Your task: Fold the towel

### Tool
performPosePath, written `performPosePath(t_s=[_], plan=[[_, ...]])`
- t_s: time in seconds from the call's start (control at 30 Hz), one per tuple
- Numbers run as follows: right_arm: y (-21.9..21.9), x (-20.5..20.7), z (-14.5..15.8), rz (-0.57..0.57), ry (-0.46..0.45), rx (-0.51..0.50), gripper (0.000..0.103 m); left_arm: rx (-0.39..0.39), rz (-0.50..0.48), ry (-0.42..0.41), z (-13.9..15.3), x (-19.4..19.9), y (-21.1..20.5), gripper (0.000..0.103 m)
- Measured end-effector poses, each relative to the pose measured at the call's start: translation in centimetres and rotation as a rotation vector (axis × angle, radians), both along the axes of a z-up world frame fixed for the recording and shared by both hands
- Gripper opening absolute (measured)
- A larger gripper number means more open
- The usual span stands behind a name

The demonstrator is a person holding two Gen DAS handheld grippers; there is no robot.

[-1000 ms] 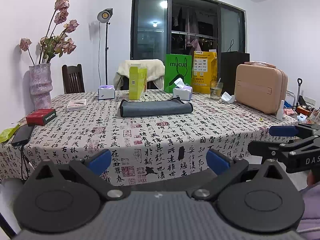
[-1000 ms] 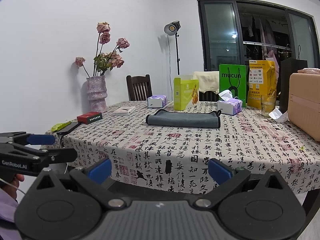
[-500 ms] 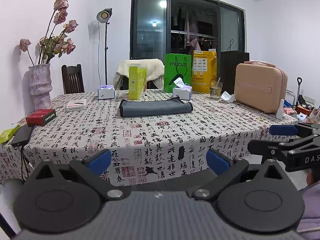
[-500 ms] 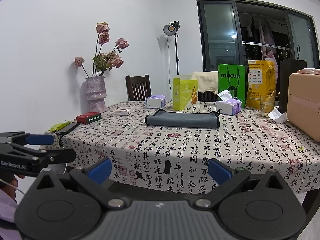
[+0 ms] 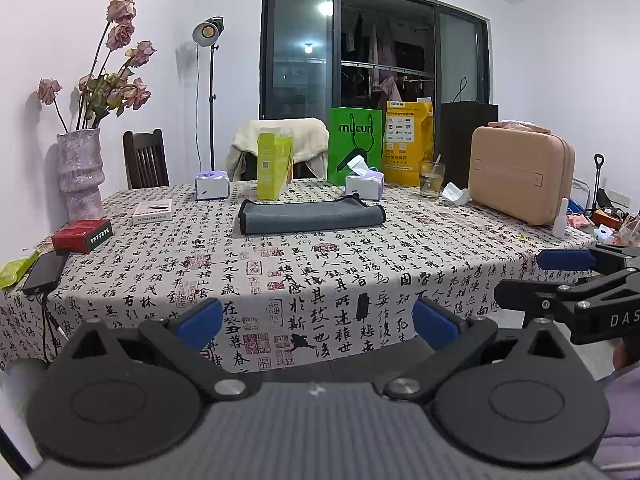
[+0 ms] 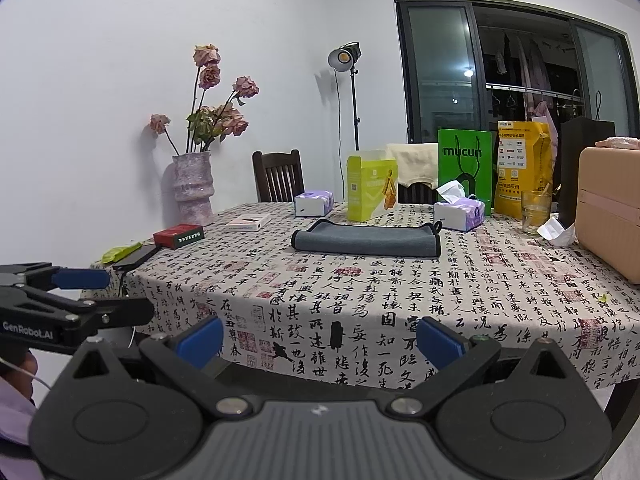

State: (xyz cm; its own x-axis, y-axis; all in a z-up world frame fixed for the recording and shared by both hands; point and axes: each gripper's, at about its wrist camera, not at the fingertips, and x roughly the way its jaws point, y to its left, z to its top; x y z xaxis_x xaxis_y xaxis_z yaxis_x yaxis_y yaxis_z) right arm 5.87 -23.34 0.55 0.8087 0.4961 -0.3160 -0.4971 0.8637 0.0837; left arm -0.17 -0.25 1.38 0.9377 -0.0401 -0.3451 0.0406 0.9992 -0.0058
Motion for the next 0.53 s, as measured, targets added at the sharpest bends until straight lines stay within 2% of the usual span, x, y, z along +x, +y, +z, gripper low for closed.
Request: performPosePath(t_s=[0.53], plan=[[0.07, -0.05, 0.00, 0.000, 0.002, -0.002, 0.103, -0.001, -0.003, 0.008, -0.20, -0.06, -0.13, 0.103]])
